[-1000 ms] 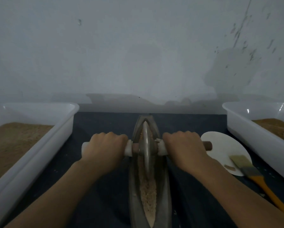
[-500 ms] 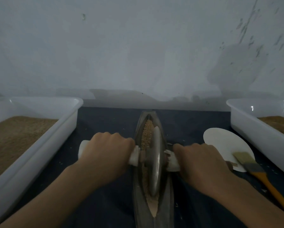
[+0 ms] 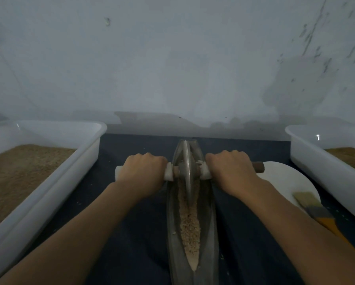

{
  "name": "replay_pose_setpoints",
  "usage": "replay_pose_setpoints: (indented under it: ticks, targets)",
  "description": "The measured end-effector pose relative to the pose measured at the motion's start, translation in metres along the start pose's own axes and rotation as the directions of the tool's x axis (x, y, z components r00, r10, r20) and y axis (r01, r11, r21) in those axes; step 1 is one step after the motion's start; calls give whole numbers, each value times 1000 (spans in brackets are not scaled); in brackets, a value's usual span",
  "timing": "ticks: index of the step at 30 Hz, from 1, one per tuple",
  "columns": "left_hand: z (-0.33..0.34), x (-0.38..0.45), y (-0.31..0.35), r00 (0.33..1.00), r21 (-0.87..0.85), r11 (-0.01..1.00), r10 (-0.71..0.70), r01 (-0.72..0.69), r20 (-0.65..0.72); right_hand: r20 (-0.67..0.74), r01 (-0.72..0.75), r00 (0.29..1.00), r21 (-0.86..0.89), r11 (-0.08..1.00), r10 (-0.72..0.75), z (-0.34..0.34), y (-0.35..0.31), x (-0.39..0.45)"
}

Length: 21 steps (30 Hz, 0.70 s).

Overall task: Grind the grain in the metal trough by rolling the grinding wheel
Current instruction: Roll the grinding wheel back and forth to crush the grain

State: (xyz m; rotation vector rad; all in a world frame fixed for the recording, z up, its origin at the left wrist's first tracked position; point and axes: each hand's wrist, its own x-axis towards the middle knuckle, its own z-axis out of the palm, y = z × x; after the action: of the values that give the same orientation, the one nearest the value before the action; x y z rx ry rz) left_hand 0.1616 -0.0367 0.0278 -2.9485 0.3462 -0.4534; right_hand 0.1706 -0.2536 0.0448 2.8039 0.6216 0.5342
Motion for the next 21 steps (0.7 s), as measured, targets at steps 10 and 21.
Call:
replay_pose_setpoints:
  ticks: [10, 21]
  targets:
    - [-21, -52, 8, 991, 160, 979, 130, -124, -26, 109, -4, 994, 89, 996, -6, -17, -12, -71]
    - [4, -6, -2, 999, 32, 999, -5, 6, -38, -11, 43, 999, -3, 999, -43, 1, 3, -1]
